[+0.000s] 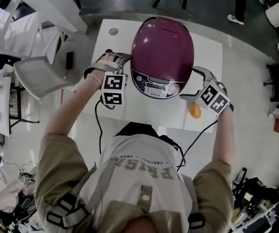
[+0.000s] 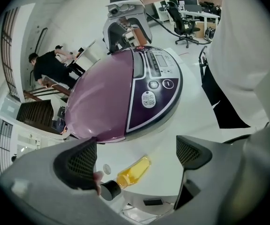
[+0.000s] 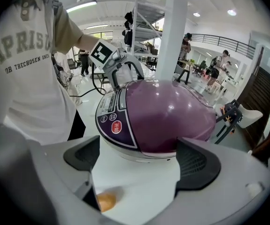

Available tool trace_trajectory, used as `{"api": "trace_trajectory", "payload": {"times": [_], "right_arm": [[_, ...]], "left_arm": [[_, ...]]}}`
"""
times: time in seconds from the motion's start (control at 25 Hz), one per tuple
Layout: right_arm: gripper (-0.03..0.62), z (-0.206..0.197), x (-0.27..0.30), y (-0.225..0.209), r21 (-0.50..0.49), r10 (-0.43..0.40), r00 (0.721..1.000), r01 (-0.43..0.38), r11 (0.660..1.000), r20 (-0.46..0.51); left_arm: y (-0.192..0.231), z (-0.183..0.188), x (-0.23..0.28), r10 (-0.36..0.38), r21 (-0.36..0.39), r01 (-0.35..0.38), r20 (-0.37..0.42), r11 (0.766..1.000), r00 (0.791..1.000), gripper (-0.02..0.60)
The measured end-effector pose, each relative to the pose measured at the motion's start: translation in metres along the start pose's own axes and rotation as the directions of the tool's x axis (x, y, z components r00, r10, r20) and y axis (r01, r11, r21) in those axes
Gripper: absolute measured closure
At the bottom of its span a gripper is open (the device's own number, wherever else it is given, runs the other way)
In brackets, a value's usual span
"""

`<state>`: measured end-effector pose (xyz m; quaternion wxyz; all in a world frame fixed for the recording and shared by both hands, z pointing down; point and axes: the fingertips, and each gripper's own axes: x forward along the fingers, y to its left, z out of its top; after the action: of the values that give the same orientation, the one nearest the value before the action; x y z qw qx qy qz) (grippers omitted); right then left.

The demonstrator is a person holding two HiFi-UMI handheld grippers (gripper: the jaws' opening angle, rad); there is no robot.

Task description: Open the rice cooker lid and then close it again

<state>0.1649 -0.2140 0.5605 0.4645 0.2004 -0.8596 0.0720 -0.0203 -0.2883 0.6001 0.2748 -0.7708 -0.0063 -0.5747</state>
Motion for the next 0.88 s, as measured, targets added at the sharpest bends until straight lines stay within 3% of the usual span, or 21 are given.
{"api": "trace_trajectory", "payload": {"times": [0.32, 0.44, 0.52, 0.6, 0.72, 0.88], "right_arm": [[0.111, 0.016, -0.011, -0.003, 0.097, -0.040, 0.985, 0.024, 0.995, 0.166], [0.111, 0.032, -0.026, -0.007, 0.127, -0.094, 0.964, 0.064, 0.990, 0.249], [0.111, 0.044, -0.038, -0.007, 0.142, -0.149, 0.939, 0.109, 0.984, 0.312], [0.111, 0.059, -0.051, -0.006, 0.161, -0.214, 0.900, 0.164, 0.973, 0.379], [0.111, 0.079, -0.071, -0.008, 0.222, -0.325, 0.820, 0.246, 0.943, 0.471], [0.112, 0.097, -0.094, -0.011, 0.289, -0.444, 0.712, 0.339, 0.896, 0.544]], "left_arm": [[0.008, 0.005, -0.010, -0.010, -0.097, 0.015, 0.056, 0.995, 0.998, 0.043], [0.014, 0.012, -0.024, 0.007, -0.155, 0.011, 0.111, 0.988, 0.994, 0.044], [0.022, 0.022, -0.037, 0.060, -0.209, -0.022, 0.176, 0.978, 0.983, 0.047], [0.035, 0.036, -0.055, 0.147, -0.292, -0.067, 0.261, 0.954, 0.954, 0.082], [0.054, 0.051, -0.082, 0.281, -0.423, -0.116, 0.352, 0.899, 0.893, 0.104], [0.075, 0.054, -0.111, 0.462, -0.547, -0.217, 0.362, 0.809, 0.810, 0.142]]}}
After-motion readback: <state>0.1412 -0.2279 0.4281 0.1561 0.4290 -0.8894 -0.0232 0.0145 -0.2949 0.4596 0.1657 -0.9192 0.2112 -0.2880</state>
